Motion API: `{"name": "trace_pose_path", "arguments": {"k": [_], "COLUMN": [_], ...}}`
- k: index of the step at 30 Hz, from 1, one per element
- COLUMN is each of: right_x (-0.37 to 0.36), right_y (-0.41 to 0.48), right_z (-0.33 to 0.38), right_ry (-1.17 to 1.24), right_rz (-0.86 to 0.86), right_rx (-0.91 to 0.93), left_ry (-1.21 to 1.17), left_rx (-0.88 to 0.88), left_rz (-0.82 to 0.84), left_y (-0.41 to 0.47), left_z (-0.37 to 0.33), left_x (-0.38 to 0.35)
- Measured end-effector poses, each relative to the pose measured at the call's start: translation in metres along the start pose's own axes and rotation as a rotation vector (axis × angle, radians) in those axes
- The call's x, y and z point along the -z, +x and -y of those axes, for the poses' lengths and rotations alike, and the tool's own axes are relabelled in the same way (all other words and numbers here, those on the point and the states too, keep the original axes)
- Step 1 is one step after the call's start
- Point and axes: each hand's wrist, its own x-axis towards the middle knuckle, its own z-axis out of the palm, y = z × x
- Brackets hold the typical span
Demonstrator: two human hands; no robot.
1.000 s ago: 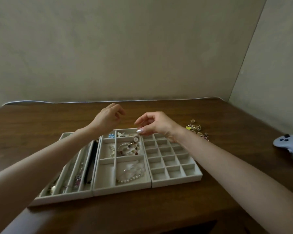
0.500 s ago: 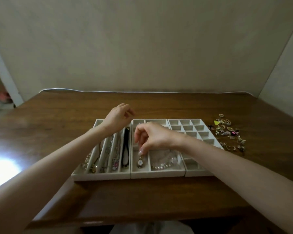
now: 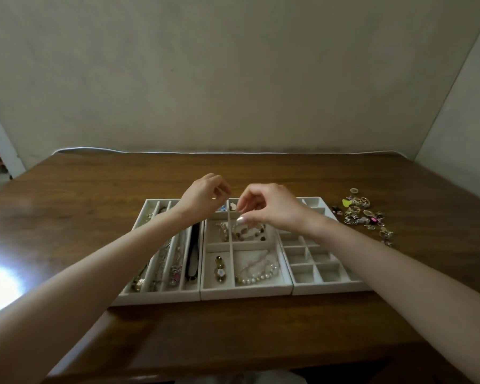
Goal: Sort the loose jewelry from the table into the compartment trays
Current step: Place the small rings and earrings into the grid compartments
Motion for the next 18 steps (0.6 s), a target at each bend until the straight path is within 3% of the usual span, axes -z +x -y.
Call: {"name": "trace_pose_path", "arguments": {"k": [12, 18], "right_x": [0.109, 0.124], "right_y": [-0.016, -0.016], "right_z": [-0.121, -0.157], "right_ry": [-0.169, -0.414], "right_rz": [-0.478, -0.384], "right_rx": [-0.301, -0.465], "left_ry": [-0.063, -0.124], "left_rx": [-0.107, -0.12], "left_rz": [0.173, 0.21], "left_y": [0.055, 0.088], "left_z": [-0.069, -0.095], "left_x": [-0.076, -0.108]}}
